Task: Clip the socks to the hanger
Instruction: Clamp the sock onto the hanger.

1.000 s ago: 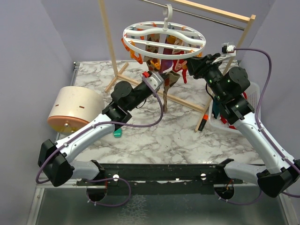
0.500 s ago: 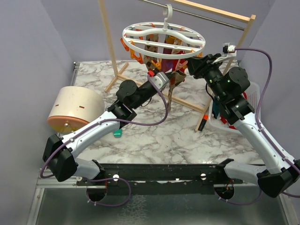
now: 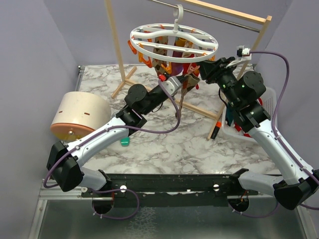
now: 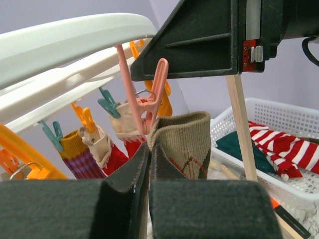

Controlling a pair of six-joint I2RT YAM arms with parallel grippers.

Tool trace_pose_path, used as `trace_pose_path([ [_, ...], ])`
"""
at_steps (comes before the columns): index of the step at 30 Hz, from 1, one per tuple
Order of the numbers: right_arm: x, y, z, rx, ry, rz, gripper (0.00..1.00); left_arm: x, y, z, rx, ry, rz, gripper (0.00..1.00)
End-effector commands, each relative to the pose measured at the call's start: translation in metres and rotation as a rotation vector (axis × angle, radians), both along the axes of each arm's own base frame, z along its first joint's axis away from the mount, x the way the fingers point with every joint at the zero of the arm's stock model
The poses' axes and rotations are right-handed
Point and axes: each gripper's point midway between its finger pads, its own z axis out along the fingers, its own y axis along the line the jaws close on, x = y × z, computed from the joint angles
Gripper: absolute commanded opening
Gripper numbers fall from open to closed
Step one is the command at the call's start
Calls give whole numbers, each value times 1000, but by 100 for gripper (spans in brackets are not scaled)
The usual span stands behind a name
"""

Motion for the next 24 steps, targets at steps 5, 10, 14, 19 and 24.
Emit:
trace_pose_path([
  [5,-3,-5,-2,13,15,-21,0,5,0,2,-5,-19,41,0],
  [10,-3,-4,-2,12,15,-17,0,9,-1,1,-5,-16,54,0],
  [14,-4,-5,-2,15,12,-18,0,11,-2,1,-2,-16,59,0],
  [19,-5,-6,-1,14,7,-22,0,10,-3,-7,9,-6,54,0],
  [24,-4,-4,-5,7,13,-17,0,10,-2,-3,2,-10,58,0],
])
